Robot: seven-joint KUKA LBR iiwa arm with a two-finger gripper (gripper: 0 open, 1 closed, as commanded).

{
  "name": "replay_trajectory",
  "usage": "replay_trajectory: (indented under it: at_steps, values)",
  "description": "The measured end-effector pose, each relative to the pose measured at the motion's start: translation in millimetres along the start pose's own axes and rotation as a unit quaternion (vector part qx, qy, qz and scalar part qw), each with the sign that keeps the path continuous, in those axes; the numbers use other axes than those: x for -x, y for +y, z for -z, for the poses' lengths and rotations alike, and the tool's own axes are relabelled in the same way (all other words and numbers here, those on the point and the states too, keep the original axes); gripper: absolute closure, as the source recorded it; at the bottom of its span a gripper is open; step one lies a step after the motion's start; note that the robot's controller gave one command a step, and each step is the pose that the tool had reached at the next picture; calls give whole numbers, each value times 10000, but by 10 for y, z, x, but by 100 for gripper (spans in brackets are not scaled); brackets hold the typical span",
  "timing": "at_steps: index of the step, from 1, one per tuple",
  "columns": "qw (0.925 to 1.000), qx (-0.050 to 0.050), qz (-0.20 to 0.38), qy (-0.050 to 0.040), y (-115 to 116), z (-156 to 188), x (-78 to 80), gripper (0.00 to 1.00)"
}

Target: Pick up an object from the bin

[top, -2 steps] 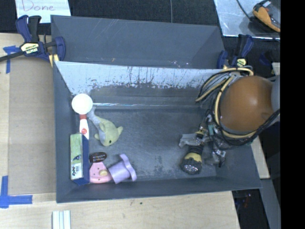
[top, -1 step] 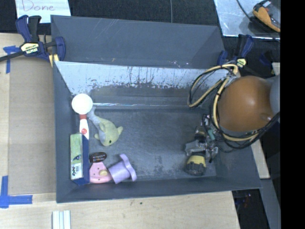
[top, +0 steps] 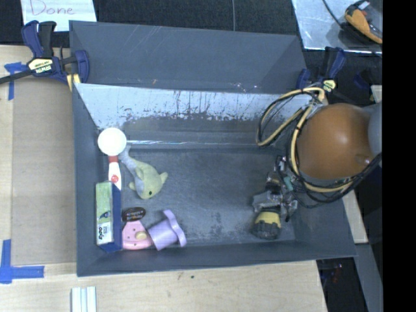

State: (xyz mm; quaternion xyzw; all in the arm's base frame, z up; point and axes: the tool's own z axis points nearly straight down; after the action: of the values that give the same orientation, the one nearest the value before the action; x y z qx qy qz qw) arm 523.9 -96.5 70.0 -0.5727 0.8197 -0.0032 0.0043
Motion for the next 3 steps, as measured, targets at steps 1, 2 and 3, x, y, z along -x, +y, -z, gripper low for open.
replay_trajectory:
  at_steps: [1,2,3]
  values:
    - [10000,-4,-7,-6,1,49,2,100]
    - [10000,55,-9,-1,29,319,4,100]
    - [10000,-18,-16,-9,-15,705,6,100]
